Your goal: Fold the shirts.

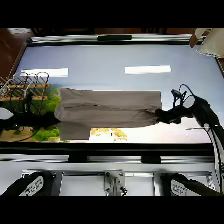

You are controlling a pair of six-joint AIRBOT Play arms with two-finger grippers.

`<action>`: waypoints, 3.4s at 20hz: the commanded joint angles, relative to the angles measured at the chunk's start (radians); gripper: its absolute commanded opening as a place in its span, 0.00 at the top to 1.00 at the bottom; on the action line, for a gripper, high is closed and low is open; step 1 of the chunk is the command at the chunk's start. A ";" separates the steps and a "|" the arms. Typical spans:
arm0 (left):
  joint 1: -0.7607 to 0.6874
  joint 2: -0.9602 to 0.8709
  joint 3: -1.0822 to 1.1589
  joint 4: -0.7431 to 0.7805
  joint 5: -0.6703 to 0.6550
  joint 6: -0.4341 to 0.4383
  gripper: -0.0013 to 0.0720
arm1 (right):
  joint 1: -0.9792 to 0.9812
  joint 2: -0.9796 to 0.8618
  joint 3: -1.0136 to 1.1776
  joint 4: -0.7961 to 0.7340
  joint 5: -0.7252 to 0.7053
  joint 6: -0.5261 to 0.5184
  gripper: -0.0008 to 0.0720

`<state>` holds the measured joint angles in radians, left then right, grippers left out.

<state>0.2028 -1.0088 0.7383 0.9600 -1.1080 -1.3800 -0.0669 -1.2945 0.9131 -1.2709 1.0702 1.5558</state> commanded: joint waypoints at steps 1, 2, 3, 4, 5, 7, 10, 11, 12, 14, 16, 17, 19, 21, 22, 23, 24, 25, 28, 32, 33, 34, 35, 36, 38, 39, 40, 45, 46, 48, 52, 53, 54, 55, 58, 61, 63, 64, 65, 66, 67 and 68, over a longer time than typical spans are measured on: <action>0.005 -0.087 0.190 -0.001 -0.019 0.011 0.94 | 0.019 0.007 0.118 -0.077 -0.090 0.016 0.90; -0.010 -0.153 0.245 -0.001 -0.018 0.011 0.94 | 0.030 -0.018 0.150 -0.103 -0.118 0.047 0.90; -0.019 -0.229 0.303 -0.002 -0.018 0.011 0.94 | 0.040 -0.053 0.187 -0.122 -0.142 0.069 0.90; -0.023 -0.302 0.363 -0.004 -0.020 0.011 0.94 | 0.047 -0.092 0.224 -0.127 -0.161 0.079 0.90; -0.023 -0.373 0.427 -0.017 -0.027 0.011 0.94 | 0.052 -0.137 0.266 -0.123 -0.172 0.082 0.90; -0.023 -0.504 0.575 -0.027 -0.054 0.010 0.94 | 0.051 -0.225 0.350 -0.112 -0.173 0.082 0.90; -0.036 -0.654 0.738 -0.027 -0.072 0.009 0.94 | 0.052 -0.331 0.440 -0.107 -0.176 0.095 0.90; -0.046 -0.691 0.760 -0.027 -0.072 0.006 0.93 | 0.052 -0.352 0.447 -0.083 -0.179 0.097 0.90; -0.055 -0.717 0.764 -0.029 -0.072 0.006 0.92 | 0.052 -0.369 0.446 -0.060 -0.176 0.097 0.90; -0.071 -0.755 0.764 -0.031 -0.091 0.006 0.66 | 0.051 -0.391 0.447 -0.051 -0.130 0.097 0.85; -0.073 -0.761 0.764 -0.031 -0.106 0.006 0.31 | 0.051 -0.397 0.447 -0.104 -0.045 0.097 0.53; -0.070 -0.755 0.764 -0.031 -0.108 0.006 0.31 | 0.051 -0.396 0.447 -0.143 -0.003 0.096 0.41; -0.063 -0.734 0.764 -0.031 -0.110 0.006 0.31 | 0.051 -0.388 0.447 -0.203 0.058 0.085 0.36; -0.060 -0.711 0.764 -0.031 -0.118 0.007 0.31 | 0.043 -0.378 0.447 -0.201 0.043 0.072 0.08; -0.059 -0.702 0.764 -0.031 -0.124 0.009 0.31 | 0.034 -0.378 0.448 -0.175 0.026 0.070 0.08; -0.059 -0.695 0.764 -0.031 -0.128 0.011 0.31 | 0.017 -0.378 0.448 -0.125 0.001 0.054 0.08; -0.059 -0.688 0.764 -0.031 -0.133 0.011 0.31 | -0.003 -0.378 0.449 -0.059 -0.021 0.024 0.08; -0.059 -0.682 0.764 -0.031 -0.139 0.011 0.31 | -0.027 -0.378 0.449 0.030 -0.027 -0.020 0.08; -0.059 -0.664 0.764 -0.031 -0.143 0.011 0.31 | -0.111 -0.377 0.449 0.201 -0.013 -0.085 0.08; -0.061 -0.656 0.764 -0.031 -0.143 0.010 0.31 | -0.151 -0.413 0.449 0.162 -0.025 -0.074 0.08; -0.061 -0.655 0.764 -0.031 -0.143 0.010 0.31 | -0.152 -0.434 0.449 0.166 -0.032 -0.074 0.08; -0.062 -0.653 0.764 -0.031 -0.143 0.010 0.31 | -0.146 -0.455 0.449 0.173 -0.036 -0.074 0.08; -0.064 -0.651 0.764 -0.039 -0.143 0.010 0.31 | -0.137 -0.479 0.449 0.187 -0.039 -0.075 0.08; -0.066 -0.649 0.764 -0.050 -0.143 0.010 0.31 | -0.128 -0.499 0.449 0.199 -0.039 -0.076 0.08; -0.066 -0.642 0.764 -0.092 -0.143 0.010 0.31 | -0.109 -0.527 0.449 0.229 -0.039 -0.075 0.09; -0.068 -0.639 0.764 -0.128 -0.144 0.010 0.31 | -0.101 -0.531 0.449 0.247 -0.039 -0.075 0.23; -0.074 -0.634 0.764 -0.170 -0.143 0.011 0.31 | -0.092 -0.531 0.449 0.266 -0.040 -0.077 0.39; -0.208 -0.634 0.760 -0.270 -0.138 0.036 0.67 | -0.079 -0.452 0.449 0.354 0.058 -0.125 0.90; -0.259 -0.636 0.748 -0.270 -0.118 0.037 0.90 | -0.079 -0.402 0.449 0.348 0.090 -0.129 0.90; -0.375 -0.655 0.720 -0.270 -0.057 0.031 0.94 | -0.079 -0.285 0.449 0.343 0.156 -0.127 0.90; -0.575 -0.734 0.702 -0.290 0.143 -0.039 0.94 | -0.079 -0.025 0.449 0.346 0.257 -0.059 0.90; -0.617 -0.758 0.702 -0.328 0.192 -0.039 0.94 | -0.079 0.032 0.449 0.346 0.281 -0.040 0.90; -0.656 -0.779 0.702 -0.376 0.234 -0.039 0.94 | -0.079 0.090 0.449 0.346 0.303 -0.012 0.90; -0.700 -0.801 0.703 -0.436 0.283 -0.039 0.94 | -0.079 0.138 0.449 0.347 0.319 0.014 0.90; -0.851 -0.875 0.731 -0.639 0.434 -0.002 0.94 | -0.079 0.259 0.449 0.350 0.351 0.090 0.90; -0.920 -0.934 0.785 -0.677 0.468 0.000 0.94 | -0.079 0.340 0.449 0.350 0.374 0.117 0.90; -0.893 -0.922 0.785 -0.676 0.432 0.047 0.94 | -0.079 0.360 0.449 0.350 0.363 0.122 0.90; -0.865 -0.903 0.785 -0.650 0.410 0.079 0.94 | -0.079 0.356 0.449 0.349 0.361 0.127 0.90; -0.829 -0.871 0.785 -0.589 0.388 0.077 0.94 | -0.077 0.346 0.449 0.350 0.356 0.126 0.90; -0.780 -0.826 0.785 -0.509 0.355 0.068 0.94 | -0.060 0.330 0.449 0.331 0.335 0.122 0.90; -0.730 -0.781 0.785 -0.441 0.318 0.051 0.94 | -0.021 0.306 0.449 0.299 0.299 0.116 0.90; -0.674 -0.732 0.785 -0.374 0.280 0.047 0.94 | 0.027 0.277 0.449 0.271 0.257 0.115 0.90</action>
<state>-0.5728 -1.8294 1.5200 0.4236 -0.7460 -1.3323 -0.1043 -0.9848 1.3617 -0.9440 1.3972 1.6684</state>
